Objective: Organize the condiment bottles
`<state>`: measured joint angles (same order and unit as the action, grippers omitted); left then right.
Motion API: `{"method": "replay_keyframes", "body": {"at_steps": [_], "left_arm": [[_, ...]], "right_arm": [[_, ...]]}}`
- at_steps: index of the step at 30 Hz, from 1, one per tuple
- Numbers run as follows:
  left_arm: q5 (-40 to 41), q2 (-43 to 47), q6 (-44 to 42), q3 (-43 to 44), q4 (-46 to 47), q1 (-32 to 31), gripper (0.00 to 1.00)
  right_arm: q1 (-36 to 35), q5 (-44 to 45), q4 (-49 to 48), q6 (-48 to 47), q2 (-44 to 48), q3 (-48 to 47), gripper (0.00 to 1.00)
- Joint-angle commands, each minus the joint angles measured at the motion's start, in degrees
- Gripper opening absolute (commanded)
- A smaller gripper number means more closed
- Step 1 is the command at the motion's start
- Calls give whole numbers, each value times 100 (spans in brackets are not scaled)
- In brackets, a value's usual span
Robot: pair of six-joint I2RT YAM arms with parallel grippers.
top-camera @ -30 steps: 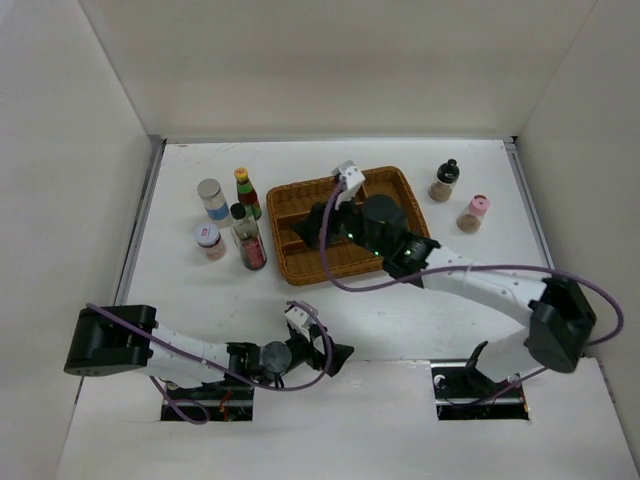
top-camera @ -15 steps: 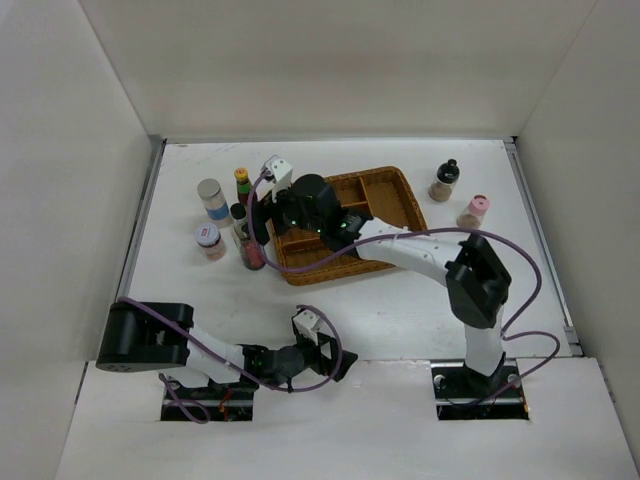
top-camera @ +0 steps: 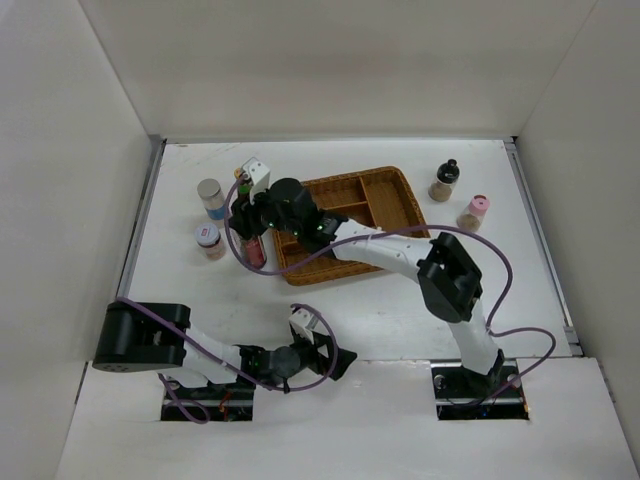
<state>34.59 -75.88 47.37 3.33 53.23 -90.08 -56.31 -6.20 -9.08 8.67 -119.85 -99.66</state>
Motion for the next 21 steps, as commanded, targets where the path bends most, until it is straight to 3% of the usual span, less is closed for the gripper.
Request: {"method": "replay_keyframes", "body": {"at_steps": [1,5,14,21], "left_arm": [[83,-6,96,-140,302,-40,100],[109,46,96,-166,302,-31,100],[109,248,96,-245,302,39,100],[83,565,61,-272,223,206,100]], "right_arm": [[-156,390,-814,-40,49,-256,51],[-209,830,-1323,-23,295,-177,37],[-148,1524,-1825,-146,1375,-107,34],[704,1902,-1728,-541,2456,753,34]]}}
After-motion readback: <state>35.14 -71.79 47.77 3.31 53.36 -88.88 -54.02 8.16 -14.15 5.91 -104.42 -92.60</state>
